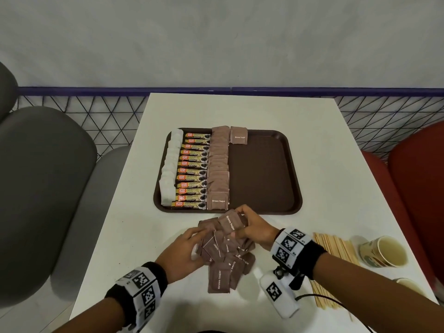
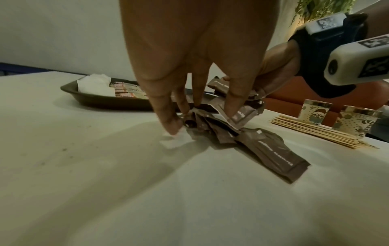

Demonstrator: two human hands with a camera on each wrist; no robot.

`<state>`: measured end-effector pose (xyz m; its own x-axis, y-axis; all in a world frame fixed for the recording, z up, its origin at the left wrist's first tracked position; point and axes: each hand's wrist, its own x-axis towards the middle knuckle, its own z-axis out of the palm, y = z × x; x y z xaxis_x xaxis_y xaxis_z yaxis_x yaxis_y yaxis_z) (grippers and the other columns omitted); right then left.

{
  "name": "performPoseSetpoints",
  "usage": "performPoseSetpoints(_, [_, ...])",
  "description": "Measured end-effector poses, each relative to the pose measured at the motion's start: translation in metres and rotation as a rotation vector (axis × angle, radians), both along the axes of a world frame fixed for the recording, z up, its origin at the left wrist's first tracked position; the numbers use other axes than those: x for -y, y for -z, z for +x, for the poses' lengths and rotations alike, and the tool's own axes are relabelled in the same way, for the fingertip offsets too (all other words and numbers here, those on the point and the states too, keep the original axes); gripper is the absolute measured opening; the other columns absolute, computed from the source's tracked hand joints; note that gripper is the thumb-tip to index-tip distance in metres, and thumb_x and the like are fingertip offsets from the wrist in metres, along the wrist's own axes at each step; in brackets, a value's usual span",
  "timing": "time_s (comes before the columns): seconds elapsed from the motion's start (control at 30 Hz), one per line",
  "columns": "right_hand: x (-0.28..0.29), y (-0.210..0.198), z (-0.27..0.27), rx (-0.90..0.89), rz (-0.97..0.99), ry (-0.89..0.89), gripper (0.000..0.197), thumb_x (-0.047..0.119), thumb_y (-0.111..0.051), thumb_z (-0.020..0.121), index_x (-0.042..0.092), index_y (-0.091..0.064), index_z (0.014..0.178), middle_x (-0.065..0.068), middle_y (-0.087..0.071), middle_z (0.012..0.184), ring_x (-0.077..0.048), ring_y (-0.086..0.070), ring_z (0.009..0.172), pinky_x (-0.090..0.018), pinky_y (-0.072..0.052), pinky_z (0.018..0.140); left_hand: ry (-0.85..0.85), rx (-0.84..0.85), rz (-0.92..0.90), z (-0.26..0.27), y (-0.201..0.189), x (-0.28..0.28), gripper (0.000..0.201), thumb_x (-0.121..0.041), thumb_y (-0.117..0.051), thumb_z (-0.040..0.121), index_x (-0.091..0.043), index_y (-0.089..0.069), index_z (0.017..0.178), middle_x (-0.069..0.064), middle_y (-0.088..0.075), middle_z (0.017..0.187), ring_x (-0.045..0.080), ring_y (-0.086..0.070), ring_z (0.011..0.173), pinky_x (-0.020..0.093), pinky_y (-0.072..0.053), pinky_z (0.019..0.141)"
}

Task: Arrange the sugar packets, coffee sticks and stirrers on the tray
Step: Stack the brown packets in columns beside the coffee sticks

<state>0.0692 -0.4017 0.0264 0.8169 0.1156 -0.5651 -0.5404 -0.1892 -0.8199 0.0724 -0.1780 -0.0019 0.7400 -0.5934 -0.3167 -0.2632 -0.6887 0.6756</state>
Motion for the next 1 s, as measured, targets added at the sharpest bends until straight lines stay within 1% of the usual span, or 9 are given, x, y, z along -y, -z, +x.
performPoseSetpoints(0.07, [0.009,-0.008,0.001,-0.002,0.093,0.025,0.044,-0.015,-0.062,0.075,0.011,-0.041,0.104,-0.004,-0.056,0.090,-0.016,-0.055,0.084,-0.029,-0.052,0.073,-0.069,0.084,-0.007,0.003,-0.010,-0.001,0.066,-0.058,-0.046,0.084,-0.031,-0.032,0.143,-0.012,-0.036,0.140,0.010,-0.038,0.129,0.020,-0.032,0.103])
performPoseSetpoints(0.13, [0.012,-0.017,0.005,-0.013,0.192,0.045,0.043,-0.017,-0.058,0.077,0.010,-0.040,0.106,-0.004,-0.055,0.091,-0.015,-0.056,0.082,-0.022,-0.053,0.061,-0.205,0.051,-0.103,0.009,-0.019,0.005,0.052,-0.048,-0.042,0.094,-0.028,-0.034,0.142,-0.014,-0.037,0.135,0.007,-0.040,0.124,0.020,-0.033,0.100])
performPoseSetpoints(0.23, [0.007,-0.025,0.013,-0.006,0.333,0.064,0.043,-0.017,-0.056,0.079,0.011,-0.041,0.107,-0.004,-0.056,0.099,-0.016,-0.058,0.088,-0.027,-0.054,0.075,-0.385,-0.147,-0.344,0.021,-0.034,0.022,0.049,-0.044,-0.039,0.094,-0.030,-0.034,0.141,-0.015,-0.040,0.136,0.005,-0.040,0.125,0.028,-0.036,0.106])
performPoseSetpoints(0.37, [-0.010,-0.032,0.016,0.002,0.467,0.082,0.045,-0.017,-0.054,0.080,0.014,-0.043,0.110,-0.005,-0.056,0.103,-0.015,-0.059,0.093,-0.024,-0.055,0.076,-0.436,-0.423,-0.577,0.030,-0.042,0.041,0.050,-0.066,-0.039,0.083,-0.044,-0.044,0.127,-0.013,-0.053,0.132,0.009,-0.049,0.125,0.041,-0.038,0.108])
performPoseSetpoints(0.47, [-0.023,-0.033,0.015,0.015,0.540,0.095,0.047,-0.018,-0.053,0.080,0.014,-0.044,0.114,-0.008,-0.055,0.104,-0.018,-0.059,0.094,-0.027,-0.055,0.078,-0.482,-0.669,-0.715,0.029,-0.050,0.054,0.061,-0.064,-0.044,0.081,-0.026,-0.049,0.128,0.008,-0.062,0.126,0.021,-0.060,0.115,0.041,-0.049,0.097])
performPoseSetpoints(0.57, [-0.033,-0.032,0.016,0.065,0.483,0.089,0.052,-0.015,-0.053,0.082,0.011,-0.037,0.125,-0.006,-0.054,0.105,-0.016,-0.060,0.092,-0.027,-0.055,0.076,-0.559,-0.894,-0.773,0.028,-0.062,0.061,0.047,-0.048,-0.041,0.089,-0.017,-0.054,0.122,0.017,-0.068,0.112,0.028,-0.069,0.097,0.036,-0.059,0.073])
performPoseSetpoints(0.73, [-0.037,-0.040,0.017,0.147,0.351,0.048,0.053,-0.005,-0.053,0.087,0.012,-0.030,0.132,0.000,-0.055,0.093,-0.007,-0.060,0.062,-0.016,-0.048,0.046,-0.562,-1.032,-0.807,0.041,-0.066,0.053,0.045,-0.032,-0.053,0.081,0.002,-0.060,0.109,0.023,-0.069,0.089,0.030,-0.068,0.066,0.036,-0.060,0.064])
performPoseSetpoints(0.87, [-0.034,-0.044,0.023,0.290,-0.017,-0.066,0.059,0.010,-0.059,0.087,0.017,-0.032,0.140,0.001,-0.038,0.118,-0.002,-0.040,0.107,-0.008,-0.039,0.087,-0.597,-1.042,-0.824,0.049,-0.065,0.047,0.034,-0.020,-0.039,0.091,0.003,-0.059,0.108,0.021,-0.069,0.091,0.029,-0.068,0.068,0.039,-0.059,0.061])
performPoseSetpoints(1.0, [-0.032,-0.038,0.030,0.344,-0.184,-0.154,0.067,0.018,-0.062,0.086,0.025,-0.029,0.143,-0.003,-0.025,0.138,-0.015,-0.018,0.125,-0.014,-0.019,0.099,-0.593,-0.958,-0.773,0.054,-0.063,0.044,0.030,-0.013,-0.038,0.093,0.001,-0.062,0.103,0.020,-0.070,0.082,0.028,-0.068,0.060,0.036,-0.059,0.059])
